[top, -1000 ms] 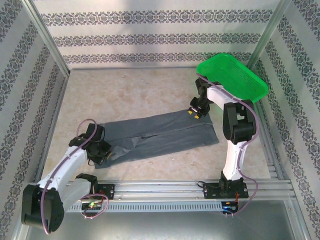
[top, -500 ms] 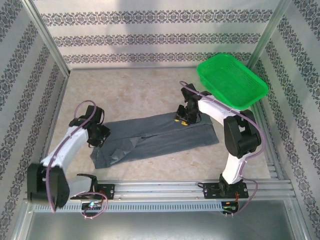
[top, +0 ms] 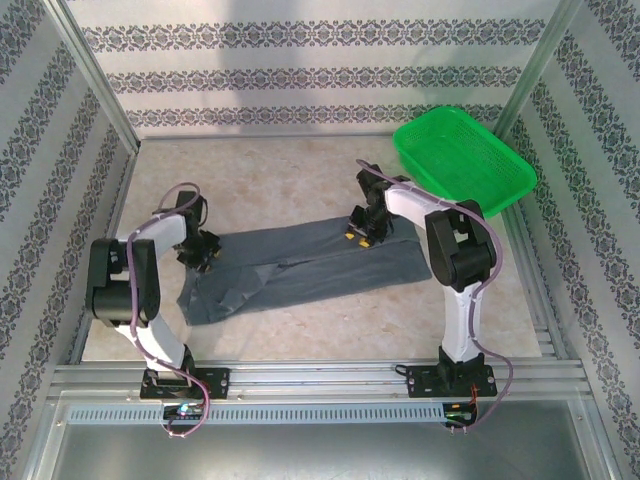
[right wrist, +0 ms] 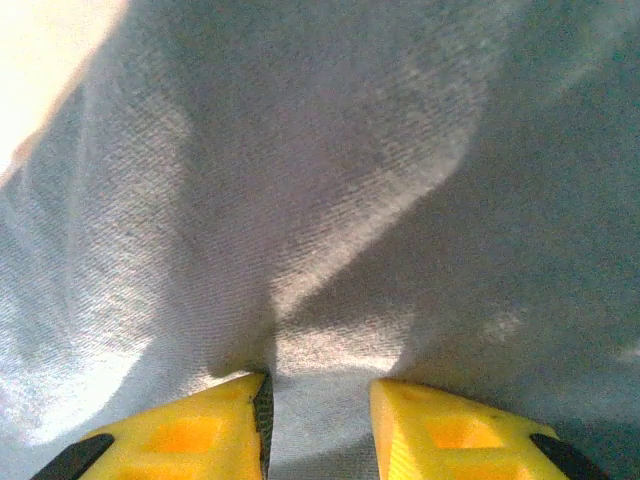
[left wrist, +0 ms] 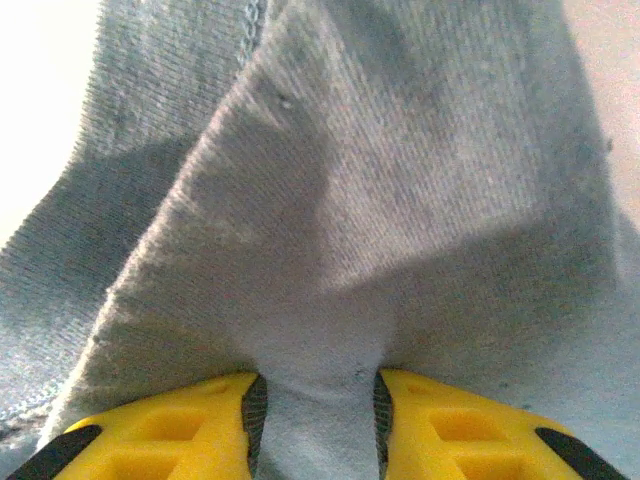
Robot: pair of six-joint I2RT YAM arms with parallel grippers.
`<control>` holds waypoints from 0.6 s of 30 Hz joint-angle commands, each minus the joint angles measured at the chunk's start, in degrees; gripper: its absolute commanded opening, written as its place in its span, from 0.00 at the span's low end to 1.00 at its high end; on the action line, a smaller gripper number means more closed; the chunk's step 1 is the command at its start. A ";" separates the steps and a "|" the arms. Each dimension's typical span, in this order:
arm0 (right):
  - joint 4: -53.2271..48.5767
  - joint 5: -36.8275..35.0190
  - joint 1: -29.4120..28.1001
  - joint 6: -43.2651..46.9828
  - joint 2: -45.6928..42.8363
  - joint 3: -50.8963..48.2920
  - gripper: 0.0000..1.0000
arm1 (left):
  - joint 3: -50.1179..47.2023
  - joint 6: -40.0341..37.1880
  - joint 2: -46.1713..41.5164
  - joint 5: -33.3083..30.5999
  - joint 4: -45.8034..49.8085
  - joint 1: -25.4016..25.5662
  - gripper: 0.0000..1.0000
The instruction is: Fold and stack the t-shirts
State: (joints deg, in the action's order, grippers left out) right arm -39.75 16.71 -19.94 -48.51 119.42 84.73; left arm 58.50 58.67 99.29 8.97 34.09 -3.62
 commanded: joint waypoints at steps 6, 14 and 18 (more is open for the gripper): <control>-2.20 3.95 1.07 2.20 7.09 12.63 0.38 | 10.63 -14.46 4.04 3.66 -8.14 -3.05 0.43; 0.92 9.27 -0.09 10.73 -3.71 10.49 0.49 | -1.92 -22.47 -9.55 16.03 -19.67 -0.37 0.49; 2.64 11.45 -1.65 10.68 -8.84 5.58 0.50 | -3.13 -26.60 -6.67 19.26 -21.43 0.91 0.48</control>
State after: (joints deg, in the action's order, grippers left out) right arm -37.85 24.91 -20.12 -40.07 114.52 93.19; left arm 57.04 37.91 89.95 23.64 16.19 -3.73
